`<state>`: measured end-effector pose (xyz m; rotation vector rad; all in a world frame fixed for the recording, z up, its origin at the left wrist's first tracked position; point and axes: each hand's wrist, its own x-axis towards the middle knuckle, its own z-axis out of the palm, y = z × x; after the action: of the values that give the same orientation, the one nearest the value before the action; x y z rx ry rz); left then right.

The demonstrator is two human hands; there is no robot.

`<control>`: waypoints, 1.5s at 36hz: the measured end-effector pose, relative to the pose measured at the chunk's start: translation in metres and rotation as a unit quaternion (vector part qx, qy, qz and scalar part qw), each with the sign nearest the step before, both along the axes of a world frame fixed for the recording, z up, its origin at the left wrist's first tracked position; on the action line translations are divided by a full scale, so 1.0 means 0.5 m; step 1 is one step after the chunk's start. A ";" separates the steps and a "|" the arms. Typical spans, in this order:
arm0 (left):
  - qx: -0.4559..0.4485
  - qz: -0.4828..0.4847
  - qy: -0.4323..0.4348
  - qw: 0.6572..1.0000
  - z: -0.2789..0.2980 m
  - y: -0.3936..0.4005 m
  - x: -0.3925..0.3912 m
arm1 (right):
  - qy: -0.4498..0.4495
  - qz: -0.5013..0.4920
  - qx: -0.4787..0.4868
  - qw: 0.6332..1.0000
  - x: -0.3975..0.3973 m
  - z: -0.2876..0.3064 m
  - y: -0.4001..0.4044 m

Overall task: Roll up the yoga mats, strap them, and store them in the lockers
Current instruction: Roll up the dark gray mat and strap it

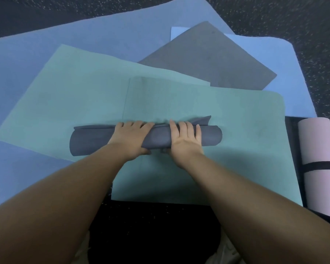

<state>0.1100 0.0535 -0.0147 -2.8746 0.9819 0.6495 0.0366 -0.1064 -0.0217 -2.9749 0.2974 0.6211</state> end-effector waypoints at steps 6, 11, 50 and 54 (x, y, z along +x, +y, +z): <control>-0.005 0.008 -0.040 0.999 -0.001 -0.003 -0.027 | 0.008 0.066 -0.047 0.997 0.007 0.018 0.013; -0.030 0.008 -0.051 0.998 -0.005 0.013 -0.058 | -0.042 0.094 -0.017 0.994 -0.004 0.003 0.008; -0.418 0.163 0.029 0.893 0.213 0.005 -0.191 | -0.354 0.166 -0.198 0.899 -0.167 0.363 -0.023; -0.446 0.182 0.052 0.875 0.233 0.014 -0.236 | -0.316 0.101 -0.156 0.931 -0.212 0.436 -0.029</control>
<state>-0.0082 0.0607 0.1019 -3.9509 0.9238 0.4257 -0.0694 -0.1209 0.1964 -3.3144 0.0347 -0.4324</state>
